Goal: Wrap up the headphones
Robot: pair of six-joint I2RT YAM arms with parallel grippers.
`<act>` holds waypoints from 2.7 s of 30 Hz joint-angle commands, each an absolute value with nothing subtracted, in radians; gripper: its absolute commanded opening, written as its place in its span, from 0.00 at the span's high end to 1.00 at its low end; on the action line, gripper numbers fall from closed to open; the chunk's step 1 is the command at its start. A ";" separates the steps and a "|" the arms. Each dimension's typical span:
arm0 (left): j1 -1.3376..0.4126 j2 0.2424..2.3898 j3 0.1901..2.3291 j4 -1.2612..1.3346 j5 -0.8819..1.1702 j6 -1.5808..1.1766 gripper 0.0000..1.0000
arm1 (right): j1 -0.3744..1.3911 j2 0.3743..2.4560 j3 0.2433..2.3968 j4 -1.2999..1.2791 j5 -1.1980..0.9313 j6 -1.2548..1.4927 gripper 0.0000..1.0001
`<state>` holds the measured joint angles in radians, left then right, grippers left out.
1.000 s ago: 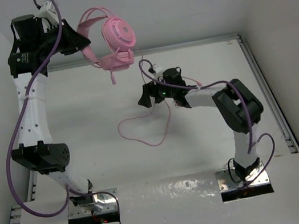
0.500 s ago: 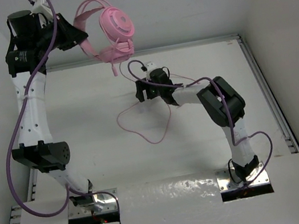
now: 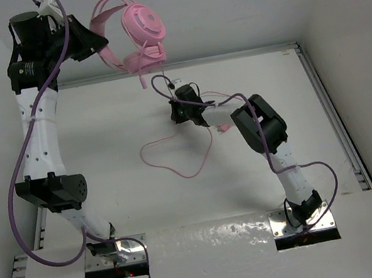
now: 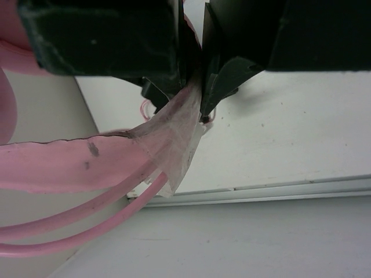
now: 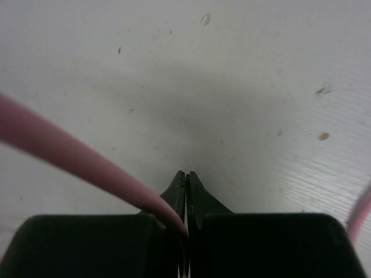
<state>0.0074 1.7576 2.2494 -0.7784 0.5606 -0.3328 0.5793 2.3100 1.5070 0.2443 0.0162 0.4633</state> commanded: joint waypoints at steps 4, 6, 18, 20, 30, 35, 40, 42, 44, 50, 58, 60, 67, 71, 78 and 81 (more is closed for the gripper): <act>0.078 1.830 2.198 -0.595 0.584 -0.578 1.00 | 0.692 2.252 1.626 0.020 -0.176 0.402 1.00; 0.094 1.885 2.226 -0.584 0.540 -0.575 1.00 | 0.758 2.173 1.592 -0.038 -0.234 0.327 1.00; 0.086 2.083 2.234 -0.511 0.378 -0.442 1.00 | 0.928 2.137 1.785 -0.323 -0.526 0.123 1.00; 0.075 2.086 2.217 -0.541 0.242 -0.294 1.00 | 0.936 2.108 1.839 -0.379 -0.505 0.107 1.00; -0.038 2.011 1.898 -0.466 -0.083 0.222 1.00 | 0.871 1.919 2.060 -0.570 -0.309 0.060 1.00; -0.069 1.904 1.712 -0.368 -0.043 0.402 1.00 | 0.671 1.898 2.155 -0.707 -0.195 0.123 1.00; -0.097 1.841 1.679 -0.423 0.090 0.521 1.00 | 0.638 1.905 2.158 -0.823 0.125 0.008 1.00; -0.098 1.844 1.693 -0.454 0.104 0.550 1.00 | 0.632 1.907 2.149 -0.836 0.228 -0.066 1.00; -0.101 1.841 1.712 -0.507 0.139 0.572 1.00 | 0.603 1.896 2.108 -0.813 0.361 -0.098 1.00; -0.123 1.844 1.834 -0.728 0.284 0.592 1.00 | 0.477 1.901 2.108 -0.684 0.352 -0.035 1.00; -0.127 1.838 2.084 -0.949 0.455 0.373 1.00 | 0.423 1.899 1.875 -0.344 0.115 0.092 0.99; -0.127 1.832 2.147 -0.977 0.507 0.302 1.00 | 0.420 1.916 1.839 -0.261 0.056 0.133 0.83; -0.127 1.810 2.293 -0.960 0.492 0.120 1.00 | 0.425 2.015 1.654 0.065 -0.268 0.400 0.20; -0.126 1.784 2.327 -0.894 0.502 0.009 1.00 | 0.429 2.090 1.614 0.231 -0.275 0.533 0.18; -0.118 1.812 2.471 -0.822 0.449 -0.164 1.00 | 0.477 2.183 1.571 0.333 -0.327 0.612 0.20; -0.118 1.836 2.513 -0.778 0.449 -0.212 1.00 | 0.518 2.194 1.516 0.345 -0.275 0.617 0.21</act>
